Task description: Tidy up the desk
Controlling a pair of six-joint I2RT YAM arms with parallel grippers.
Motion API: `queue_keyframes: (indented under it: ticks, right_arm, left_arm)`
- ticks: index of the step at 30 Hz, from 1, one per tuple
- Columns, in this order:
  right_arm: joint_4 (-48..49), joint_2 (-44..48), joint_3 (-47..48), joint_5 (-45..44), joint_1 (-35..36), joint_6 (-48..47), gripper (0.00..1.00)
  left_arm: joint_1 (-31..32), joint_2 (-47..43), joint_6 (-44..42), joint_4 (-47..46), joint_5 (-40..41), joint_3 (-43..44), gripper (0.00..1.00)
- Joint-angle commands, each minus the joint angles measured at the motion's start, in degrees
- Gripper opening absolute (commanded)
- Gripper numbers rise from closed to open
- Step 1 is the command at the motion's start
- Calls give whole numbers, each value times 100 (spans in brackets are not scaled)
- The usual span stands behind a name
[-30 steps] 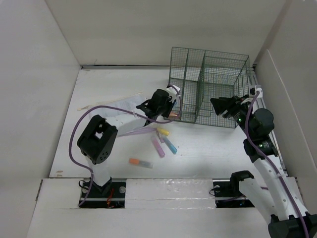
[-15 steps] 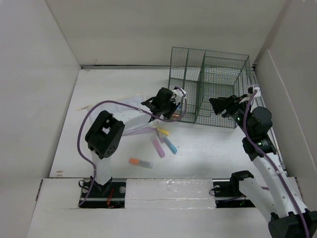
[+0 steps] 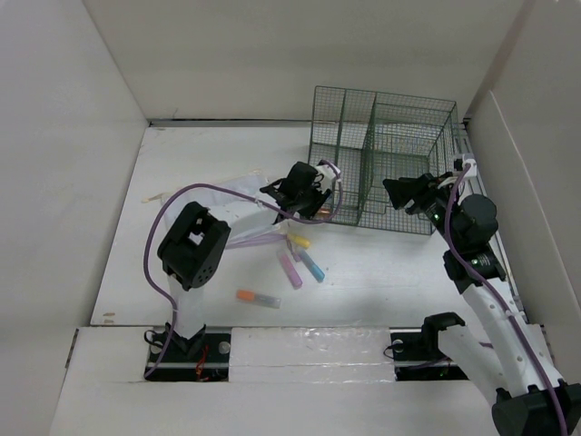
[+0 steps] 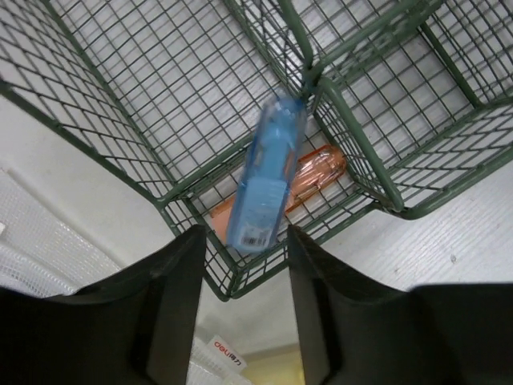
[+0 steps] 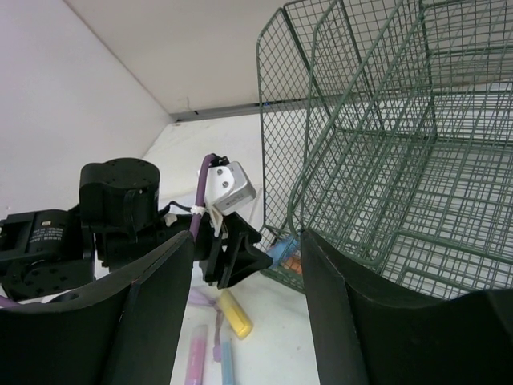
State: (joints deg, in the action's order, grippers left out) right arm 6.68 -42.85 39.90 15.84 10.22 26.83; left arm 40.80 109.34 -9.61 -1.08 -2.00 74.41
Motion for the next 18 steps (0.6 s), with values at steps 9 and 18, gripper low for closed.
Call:
queue_keyframes:
  ticks: [9, 18]
  right_arm:
    - [378, -48, 53, -1, 112, 15, 60]
    - [256, -635, 141, -334, 813, -265, 7]
  left_arm:
    - [51, -738, 275, -260, 762, -251, 54]
    - [236, -3294, 2196, -1631, 1334, -1490, 41]
